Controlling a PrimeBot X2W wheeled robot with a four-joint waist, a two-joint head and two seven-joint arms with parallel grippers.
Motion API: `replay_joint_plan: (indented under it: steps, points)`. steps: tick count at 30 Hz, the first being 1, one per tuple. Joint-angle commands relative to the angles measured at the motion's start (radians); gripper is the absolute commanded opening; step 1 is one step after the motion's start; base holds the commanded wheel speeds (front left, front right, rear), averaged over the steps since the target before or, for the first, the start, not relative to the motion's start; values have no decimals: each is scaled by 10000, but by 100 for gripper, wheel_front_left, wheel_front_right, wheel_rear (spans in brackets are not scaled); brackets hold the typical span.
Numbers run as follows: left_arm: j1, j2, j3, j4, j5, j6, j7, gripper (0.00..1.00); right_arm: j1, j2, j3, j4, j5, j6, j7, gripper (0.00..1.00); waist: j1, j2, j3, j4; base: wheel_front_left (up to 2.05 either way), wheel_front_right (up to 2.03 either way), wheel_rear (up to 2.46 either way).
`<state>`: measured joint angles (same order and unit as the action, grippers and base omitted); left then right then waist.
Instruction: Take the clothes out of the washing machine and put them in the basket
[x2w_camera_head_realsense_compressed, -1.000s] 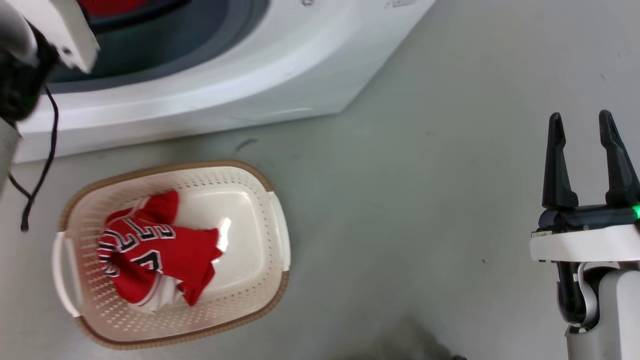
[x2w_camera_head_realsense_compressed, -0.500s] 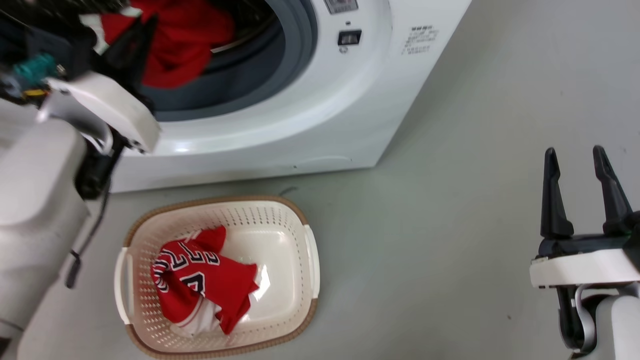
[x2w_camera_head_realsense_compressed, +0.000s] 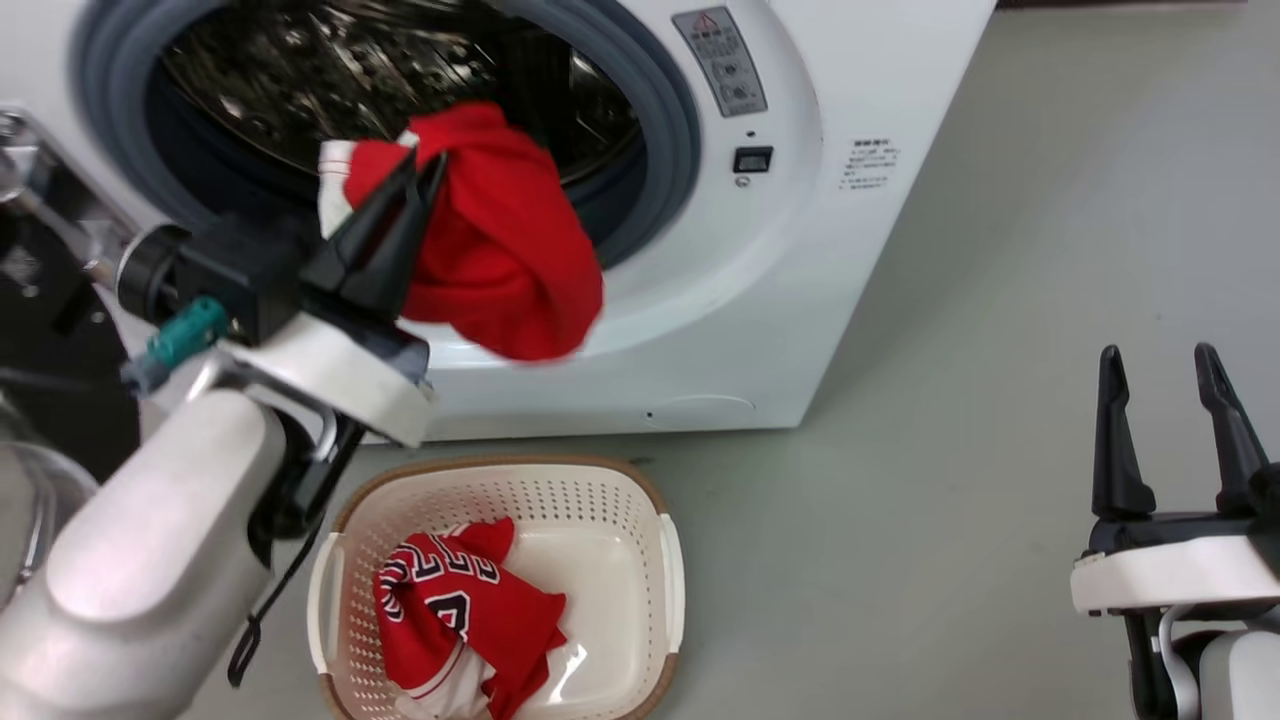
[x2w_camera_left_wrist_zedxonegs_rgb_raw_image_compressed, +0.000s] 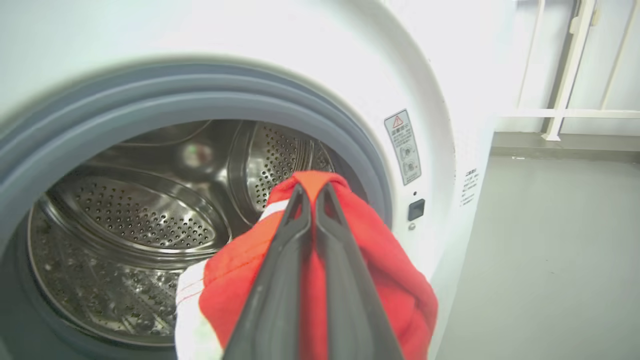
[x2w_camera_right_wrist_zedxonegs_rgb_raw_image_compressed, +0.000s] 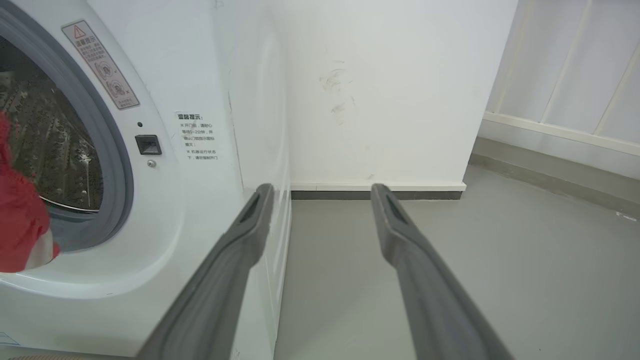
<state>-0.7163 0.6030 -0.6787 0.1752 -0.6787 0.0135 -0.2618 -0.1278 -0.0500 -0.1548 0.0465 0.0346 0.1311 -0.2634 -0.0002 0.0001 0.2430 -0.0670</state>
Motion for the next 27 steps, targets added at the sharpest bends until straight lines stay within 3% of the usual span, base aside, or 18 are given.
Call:
replay_joint_plan:
  steps: [1, 8, 13, 19, 27]
  points:
    - [235, 54, 42, -233, 60, 73, -44, 0, 138, -6, -35, 34, -12, -7, -20, 100, 2, -1, -214, 175, 0, 0, 0]
    - [1706, 441, -205, -1703, 58, 476, 85, 0, 321, -6, -34, 83, 66, -7, -20, 100, 2, -1, -437, 313, 0, 0, 0]
    - [2401, 396, -692, -1892, -25, 510, 385, 0, 383, -6, 34, 37, 46, -7, -20, 100, 2, -1, -253, 421, 0, 0, 0]
    - [2790, -67, -1536, -996, 154, 323, 741, 0, 135, -6, 85, -44, -35, -7, -20, 100, 2, -1, 147, 288, 0, 0, 0]
    - [2866, -796, -2520, 1553, 438, -316, 796, 0, 75, -4, 94, -191, -51, -7, -20, 100, 2, -1, 883, -228, 0, 0, 0]
